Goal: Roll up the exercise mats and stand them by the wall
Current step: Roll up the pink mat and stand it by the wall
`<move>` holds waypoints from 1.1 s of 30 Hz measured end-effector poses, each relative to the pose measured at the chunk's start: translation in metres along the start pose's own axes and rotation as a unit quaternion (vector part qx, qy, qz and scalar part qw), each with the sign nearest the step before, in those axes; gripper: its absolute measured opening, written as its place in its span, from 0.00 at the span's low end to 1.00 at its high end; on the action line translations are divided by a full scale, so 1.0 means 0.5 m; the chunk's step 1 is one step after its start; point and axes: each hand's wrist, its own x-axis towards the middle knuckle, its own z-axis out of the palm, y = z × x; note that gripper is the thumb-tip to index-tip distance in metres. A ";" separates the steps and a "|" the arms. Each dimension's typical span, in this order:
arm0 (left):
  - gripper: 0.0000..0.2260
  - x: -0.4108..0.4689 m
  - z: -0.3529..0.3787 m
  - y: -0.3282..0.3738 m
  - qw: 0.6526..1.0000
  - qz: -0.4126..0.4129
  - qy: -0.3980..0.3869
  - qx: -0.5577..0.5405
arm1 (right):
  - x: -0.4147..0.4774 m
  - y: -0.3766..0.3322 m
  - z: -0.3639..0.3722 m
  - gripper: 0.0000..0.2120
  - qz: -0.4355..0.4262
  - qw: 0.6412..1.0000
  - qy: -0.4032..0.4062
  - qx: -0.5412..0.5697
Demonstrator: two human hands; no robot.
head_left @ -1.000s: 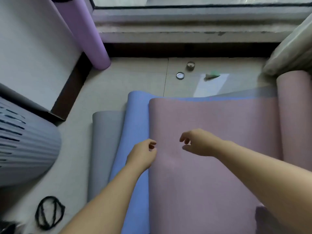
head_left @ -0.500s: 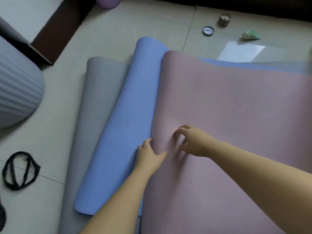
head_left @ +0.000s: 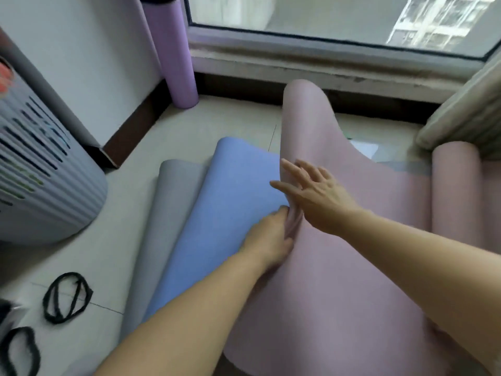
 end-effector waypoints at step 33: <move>0.25 -0.772 -0.237 0.289 0.870 0.122 0.188 0.439 | -0.583 -0.265 -0.557 0.14 0.033 0.994 -0.101 0.012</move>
